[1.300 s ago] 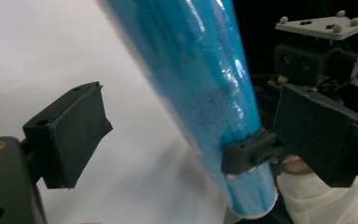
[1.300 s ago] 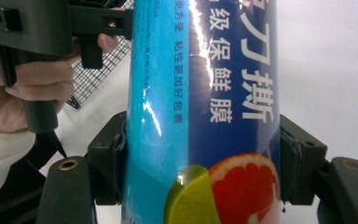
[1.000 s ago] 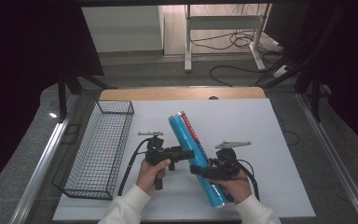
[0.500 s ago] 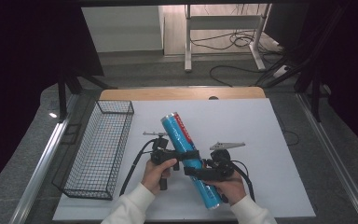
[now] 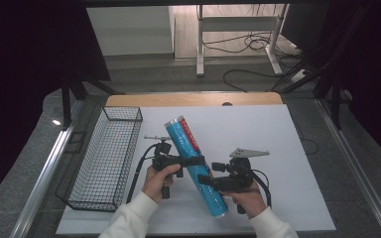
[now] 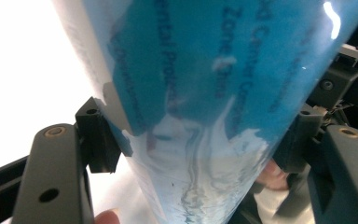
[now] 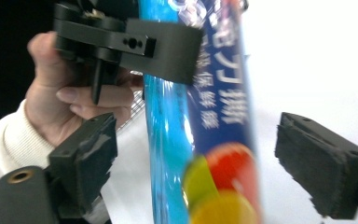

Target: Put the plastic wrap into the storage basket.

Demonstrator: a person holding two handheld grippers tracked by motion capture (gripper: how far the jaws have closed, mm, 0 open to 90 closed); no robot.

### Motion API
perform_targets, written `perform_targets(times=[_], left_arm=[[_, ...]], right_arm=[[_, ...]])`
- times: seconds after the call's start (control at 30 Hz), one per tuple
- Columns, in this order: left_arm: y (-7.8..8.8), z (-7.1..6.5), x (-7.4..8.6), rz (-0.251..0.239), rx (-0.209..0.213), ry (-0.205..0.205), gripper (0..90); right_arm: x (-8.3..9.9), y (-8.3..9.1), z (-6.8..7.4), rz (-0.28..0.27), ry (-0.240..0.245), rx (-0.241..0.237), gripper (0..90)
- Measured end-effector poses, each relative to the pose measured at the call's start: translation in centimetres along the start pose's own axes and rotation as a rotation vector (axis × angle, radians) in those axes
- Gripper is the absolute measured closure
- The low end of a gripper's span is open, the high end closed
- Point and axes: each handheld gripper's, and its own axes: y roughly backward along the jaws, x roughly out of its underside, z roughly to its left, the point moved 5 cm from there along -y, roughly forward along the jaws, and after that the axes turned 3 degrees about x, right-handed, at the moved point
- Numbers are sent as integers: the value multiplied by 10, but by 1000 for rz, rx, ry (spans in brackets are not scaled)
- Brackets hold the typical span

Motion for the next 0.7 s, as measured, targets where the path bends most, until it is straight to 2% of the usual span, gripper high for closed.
perform_targets(times=[0.03,0.13,0.17,0.2,0.27,0.33,0.37,0.53,0.63,0.7], left_arm=[[7,-2,-4,-12,-3,1,315],[16,-5,-9,-18,-20,-13,315],[25,-8,-15,-23,-37,-22,315],[25,-8,-15,-23,-37,-22,315],[33,-10,-18,-22,-51,-26,315],[39,-12,-20,-23,-71,-29,315],[47,-13,-22,-24,-91,-43,316],[60,-14,-23,-29,-94,-43,316],[76,-18,-27,-38,-102,-48,317],[81,-20,-28,-41,-103,-48,316]], right_arm=[[-3,11,-2,-21,15,14,105],[-4,21,-8,-38,17,31,106],[-1,27,-14,-39,3,39,106],[-1,27,-14,-39,3,39,106],[7,34,-22,-30,-8,64,106],[14,41,-30,-21,-27,82,109],[18,46,-36,-24,-48,95,112],[29,51,-47,-9,-62,131,113],[35,51,-53,12,-44,173,113],[36,52,-54,14,-43,179,114]])
